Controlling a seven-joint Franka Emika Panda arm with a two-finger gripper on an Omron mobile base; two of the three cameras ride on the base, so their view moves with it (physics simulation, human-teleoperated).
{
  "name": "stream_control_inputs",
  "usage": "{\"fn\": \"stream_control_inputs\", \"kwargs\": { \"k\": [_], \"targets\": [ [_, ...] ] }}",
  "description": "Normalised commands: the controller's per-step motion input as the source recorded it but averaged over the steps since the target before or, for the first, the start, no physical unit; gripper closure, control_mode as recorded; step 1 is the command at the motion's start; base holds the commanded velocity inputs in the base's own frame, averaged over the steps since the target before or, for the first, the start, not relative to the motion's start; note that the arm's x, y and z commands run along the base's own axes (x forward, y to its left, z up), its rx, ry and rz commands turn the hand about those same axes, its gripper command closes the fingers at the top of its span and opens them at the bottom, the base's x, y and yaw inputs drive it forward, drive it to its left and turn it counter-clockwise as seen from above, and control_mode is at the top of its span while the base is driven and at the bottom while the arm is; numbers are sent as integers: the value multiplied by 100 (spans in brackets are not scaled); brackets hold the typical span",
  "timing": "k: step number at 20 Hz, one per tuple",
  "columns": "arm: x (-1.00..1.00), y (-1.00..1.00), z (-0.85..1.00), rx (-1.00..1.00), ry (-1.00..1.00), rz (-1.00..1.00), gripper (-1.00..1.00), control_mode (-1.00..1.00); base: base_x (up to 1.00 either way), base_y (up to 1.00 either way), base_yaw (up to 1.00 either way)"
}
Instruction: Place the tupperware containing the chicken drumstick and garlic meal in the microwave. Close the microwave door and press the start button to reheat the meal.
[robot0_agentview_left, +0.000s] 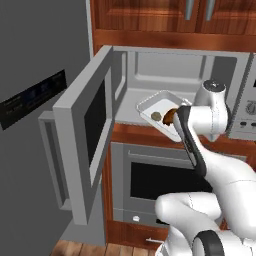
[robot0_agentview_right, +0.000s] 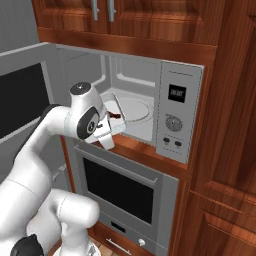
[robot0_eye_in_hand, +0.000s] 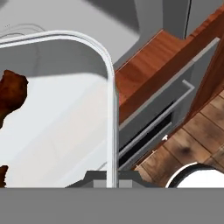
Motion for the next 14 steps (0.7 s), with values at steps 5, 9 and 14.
{"fn": "stream_control_inputs", "kwargs": {
  "k": [5, 9, 14],
  "targets": [
    [79, -2, 0, 0, 2, -1, 100, -100, 0, 0, 0],
    [64, -5, -3, 0, 0, 0, 100, -100, 0, 0, 0],
    [61, -15, -14, 0, 0, -1, 100, -100, 0, 0, 0]
  ]
}}
